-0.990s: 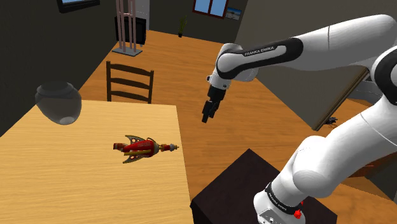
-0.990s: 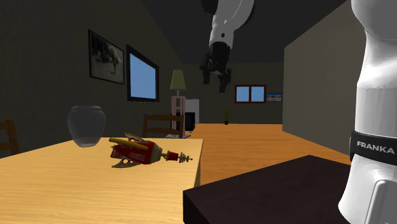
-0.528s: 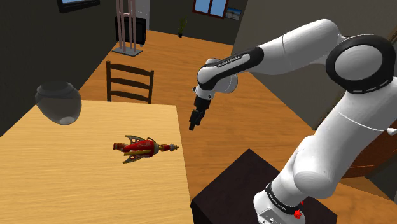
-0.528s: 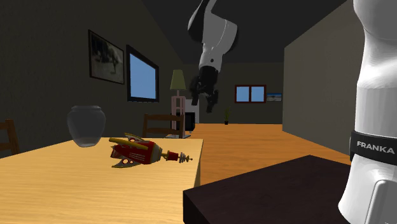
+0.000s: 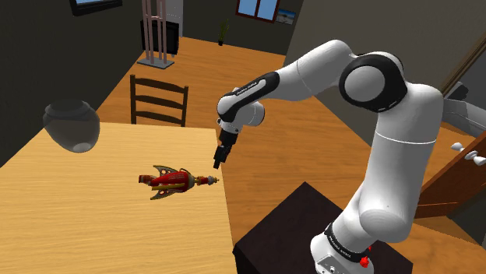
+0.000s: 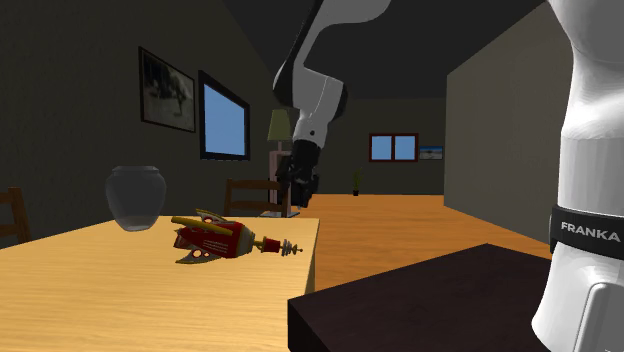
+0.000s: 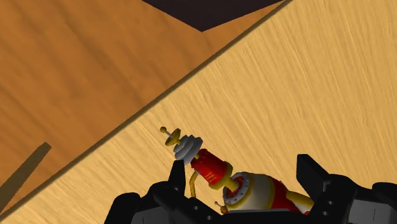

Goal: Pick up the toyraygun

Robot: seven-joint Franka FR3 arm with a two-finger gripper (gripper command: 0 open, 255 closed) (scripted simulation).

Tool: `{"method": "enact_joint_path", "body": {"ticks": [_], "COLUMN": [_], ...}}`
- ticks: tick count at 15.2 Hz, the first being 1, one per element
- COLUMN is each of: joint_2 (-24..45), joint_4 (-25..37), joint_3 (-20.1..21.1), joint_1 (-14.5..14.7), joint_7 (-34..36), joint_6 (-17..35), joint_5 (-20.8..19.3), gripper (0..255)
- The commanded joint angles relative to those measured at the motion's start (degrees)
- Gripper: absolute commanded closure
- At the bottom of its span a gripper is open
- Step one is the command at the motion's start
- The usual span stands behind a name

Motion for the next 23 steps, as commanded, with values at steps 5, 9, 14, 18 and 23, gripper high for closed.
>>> {"method": "enact_joint_path", "body": {"ticks": [5,9,14,18,23], "joint_2": [13.1,17.6,20.9,21.4,21.4], "joint_4": [10.9,14.3,15.5,15.7,15.7], "joint_3": [3.0,3.9,4.3,4.4,4.4], "joint_1": [-0.6,-0.7,-0.9,-1.0,-1.0], "joint_7": [-4.6,-5.8,-7.0,-7.2,-7.2], "joint_6": [1.0,1.8,3.8,4.1,4.1], "joint_5": [3.1,3.7,4.5,4.6,4.6], "gripper": [0,0,0,255,255]}}
